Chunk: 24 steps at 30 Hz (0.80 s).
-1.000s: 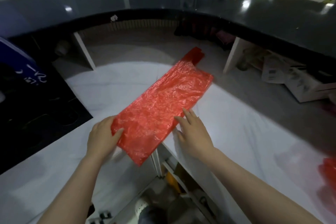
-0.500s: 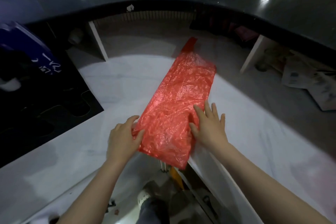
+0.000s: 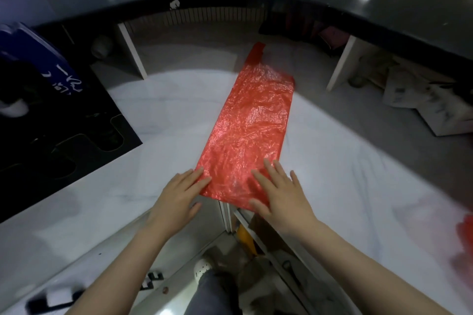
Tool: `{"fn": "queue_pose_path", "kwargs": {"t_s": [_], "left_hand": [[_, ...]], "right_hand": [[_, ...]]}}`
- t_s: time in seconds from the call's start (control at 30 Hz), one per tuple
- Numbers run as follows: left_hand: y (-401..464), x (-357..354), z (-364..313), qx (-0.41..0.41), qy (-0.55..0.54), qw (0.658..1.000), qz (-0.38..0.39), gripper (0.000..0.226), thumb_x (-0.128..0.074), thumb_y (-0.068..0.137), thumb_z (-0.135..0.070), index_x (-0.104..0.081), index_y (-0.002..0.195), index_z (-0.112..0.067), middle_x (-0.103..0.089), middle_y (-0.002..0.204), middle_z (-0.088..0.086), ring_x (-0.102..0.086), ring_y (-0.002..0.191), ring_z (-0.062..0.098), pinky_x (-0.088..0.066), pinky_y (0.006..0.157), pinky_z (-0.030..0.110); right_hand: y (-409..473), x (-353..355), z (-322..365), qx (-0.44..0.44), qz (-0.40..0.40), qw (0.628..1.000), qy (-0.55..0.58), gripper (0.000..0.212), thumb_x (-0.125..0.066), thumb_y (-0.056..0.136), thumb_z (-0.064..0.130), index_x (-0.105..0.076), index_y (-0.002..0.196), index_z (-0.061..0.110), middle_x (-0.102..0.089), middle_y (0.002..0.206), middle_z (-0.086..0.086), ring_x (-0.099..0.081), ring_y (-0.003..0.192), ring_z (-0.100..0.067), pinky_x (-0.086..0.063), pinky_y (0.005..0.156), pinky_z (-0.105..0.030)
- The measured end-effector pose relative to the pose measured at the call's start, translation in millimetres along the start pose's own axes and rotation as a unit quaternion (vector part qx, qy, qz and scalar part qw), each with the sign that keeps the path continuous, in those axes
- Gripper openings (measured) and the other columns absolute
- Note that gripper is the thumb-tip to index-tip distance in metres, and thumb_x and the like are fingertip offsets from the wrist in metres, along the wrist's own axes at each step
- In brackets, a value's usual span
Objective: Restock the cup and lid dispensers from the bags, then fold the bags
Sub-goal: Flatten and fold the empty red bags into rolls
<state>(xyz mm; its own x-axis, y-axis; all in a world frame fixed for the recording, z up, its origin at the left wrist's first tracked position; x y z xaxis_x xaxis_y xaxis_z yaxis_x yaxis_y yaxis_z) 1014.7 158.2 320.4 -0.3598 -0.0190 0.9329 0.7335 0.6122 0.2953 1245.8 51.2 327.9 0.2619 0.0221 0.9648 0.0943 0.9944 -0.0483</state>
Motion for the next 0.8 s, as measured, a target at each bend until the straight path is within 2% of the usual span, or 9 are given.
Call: {"fn": "queue_pose_path", "kwargs": {"t_s": [0.1, 0.17, 0.27, 0.33, 0.43, 0.53, 0.63, 0.7, 0.8], "left_hand": [[-0.4, -2.2, -8.3, 0.011, 0.016, 0.999, -0.032, 0.065, -0.090, 0.054, -0.003, -0.068, 0.115, -0.006, -0.065, 0.120, 0.016, -0.063, 0.107, 0.039, -0.050, 0.087, 0.057], [0.7, -1.5, -12.2, 0.015, 0.014, 0.998, -0.051, 0.057, -0.089, 0.054, -0.001, -0.071, 0.108, -0.005, -0.068, 0.113, 0.015, -0.066, 0.100, 0.037, -0.052, 0.084, 0.055], [7.3, 1.3, -22.9, 0.012, -0.011, 0.998, -0.067, 0.048, -0.087, 0.052, 0.002, -0.073, 0.097, -0.007, -0.071, 0.102, 0.011, -0.069, 0.089, 0.030, -0.055, 0.081, 0.045], [14.2, 3.0, -33.2, 0.006, -0.034, 0.997, -0.071, 0.044, -0.086, 0.051, 0.002, -0.074, 0.092, -0.008, -0.072, 0.098, 0.008, -0.069, 0.088, 0.028, -0.053, 0.082, 0.041], [22.5, 3.1, -44.6, -0.013, -0.066, 0.997, -0.048, 0.045, -0.087, 0.050, 0.000, -0.074, 0.091, -0.010, -0.072, 0.100, 0.007, -0.069, 0.092, 0.026, -0.051, 0.086, 0.040], [24.3, -3.3, -50.7, -0.019, -0.115, 0.993, 0.004, 0.046, -0.086, 0.055, 0.002, -0.074, 0.098, -0.011, -0.072, 0.105, 0.005, -0.069, 0.096, 0.023, -0.054, 0.086, 0.038], [22.8, -11.1, -52.6, 0.050, -0.168, 0.984, 0.021, 0.038, -0.081, 0.065, 0.000, -0.076, 0.097, -0.019, -0.073, 0.104, -0.003, -0.069, 0.092, 0.015, -0.048, 0.081, 0.023], [20.8, -15.7, -51.4, 0.089, -0.181, 0.979, 0.013, 0.034, -0.080, 0.068, -0.001, -0.076, 0.096, -0.021, -0.074, 0.100, -0.007, -0.069, 0.088, 0.013, -0.046, 0.078, 0.021], [16.8, -17.3, -47.1, 0.099, -0.183, 0.978, 0.001, 0.035, -0.082, 0.066, 0.000, -0.076, 0.094, -0.020, -0.074, 0.099, -0.006, -0.068, 0.089, 0.014, -0.047, 0.079, 0.023]], "right_hand": [[-15.5, -9.6, 7.1, 0.019, 0.065, 0.997, -0.032, 0.090, -0.026, 0.084, 0.077, 0.007, 0.152, 0.029, 0.025, 0.156, -0.001, 0.028, 0.141, -0.023, 0.015, 0.112, -0.054], [-24.7, -13.5, 14.3, 0.009, 0.044, 0.998, -0.038, 0.090, -0.033, 0.088, 0.070, 0.005, 0.153, 0.022, 0.022, 0.157, -0.002, 0.028, 0.140, -0.023, 0.015, 0.112, -0.052], [-31.6, -8.3, 24.6, 0.006, -0.055, 0.998, -0.004, 0.066, -0.053, 0.092, 0.043, -0.033, 0.148, 0.015, -0.021, 0.158, -0.009, -0.012, 0.147, -0.032, -0.009, 0.116, -0.049], [-31.7, -1.7, 21.0, 0.008, -0.111, 0.994, 0.021, 0.049, -0.068, 0.085, 0.034, -0.059, 0.129, 0.014, -0.051, 0.141, -0.010, -0.043, 0.134, -0.034, -0.033, 0.108, -0.049], [-40.3, 6.7, 5.0, 0.011, -0.180, 0.982, 0.061, 0.026, -0.076, 0.081, 0.028, -0.074, 0.105, 0.020, -0.070, 0.114, 0.000, -0.064, 0.109, -0.026, -0.050, 0.091, -0.044], [-50.4, 7.7, -15.8, -0.005, -0.173, 0.980, 0.093, 0.021, -0.067, 0.088, 0.029, -0.074, 0.107, 0.024, -0.070, 0.115, 0.006, -0.061, 0.114, -0.019, -0.044, 0.097, -0.037], [-56.6, 3.1, -37.1, -0.019, -0.146, 0.985, 0.093, 0.034, -0.067, 0.084, 0.031, -0.069, 0.117, 0.022, -0.064, 0.126, 0.005, -0.053, 0.124, -0.018, -0.034, 0.105, -0.032], [-60.7, 2.6, -47.2, -0.063, -0.145, 0.981, 0.111, 0.042, -0.066, 0.081, 0.030, -0.064, 0.123, 0.024, -0.057, 0.133, 0.010, -0.044, 0.128, -0.012, -0.031, 0.110, -0.029], [-64.1, -0.8, -49.7, -0.077, -0.168, 0.975, 0.127, 0.035, -0.061, 0.080, 0.021, -0.069, 0.114, 0.024, -0.059, 0.126, 0.011, -0.045, 0.120, -0.009, -0.037, 0.106, -0.030]]}}
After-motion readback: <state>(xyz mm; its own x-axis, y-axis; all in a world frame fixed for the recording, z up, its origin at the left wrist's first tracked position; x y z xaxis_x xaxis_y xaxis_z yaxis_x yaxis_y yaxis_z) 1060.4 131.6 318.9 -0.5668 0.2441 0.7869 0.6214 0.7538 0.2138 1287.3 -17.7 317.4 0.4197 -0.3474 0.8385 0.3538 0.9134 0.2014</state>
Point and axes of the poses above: each hand's wrist, its own y-axis towards the middle knuckle, its own x-axis out of the back of the hand, z = x × y, the point moved 2 cm from there along y, towards the middle knuckle
